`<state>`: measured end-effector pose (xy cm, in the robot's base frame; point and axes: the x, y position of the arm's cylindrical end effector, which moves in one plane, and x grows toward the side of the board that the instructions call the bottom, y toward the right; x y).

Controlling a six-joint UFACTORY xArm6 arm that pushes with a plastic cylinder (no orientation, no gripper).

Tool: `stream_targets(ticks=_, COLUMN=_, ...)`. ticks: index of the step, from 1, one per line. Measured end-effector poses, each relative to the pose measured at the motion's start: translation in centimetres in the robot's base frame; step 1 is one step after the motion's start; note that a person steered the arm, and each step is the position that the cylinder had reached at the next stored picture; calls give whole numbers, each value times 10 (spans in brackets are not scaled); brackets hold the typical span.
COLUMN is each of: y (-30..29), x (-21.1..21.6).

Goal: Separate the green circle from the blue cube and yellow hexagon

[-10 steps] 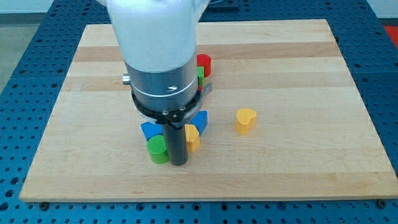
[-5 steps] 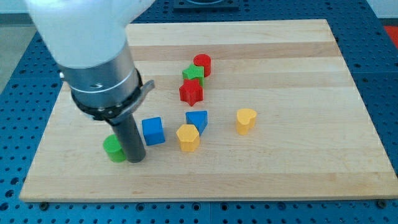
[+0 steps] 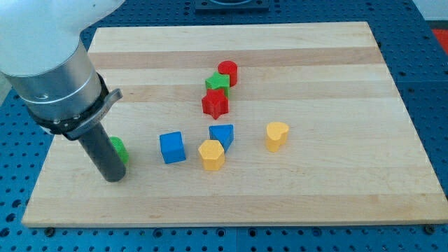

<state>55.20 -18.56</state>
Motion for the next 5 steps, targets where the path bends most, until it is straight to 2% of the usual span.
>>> stream_targets(ticks=5, y=-11, x=-44)
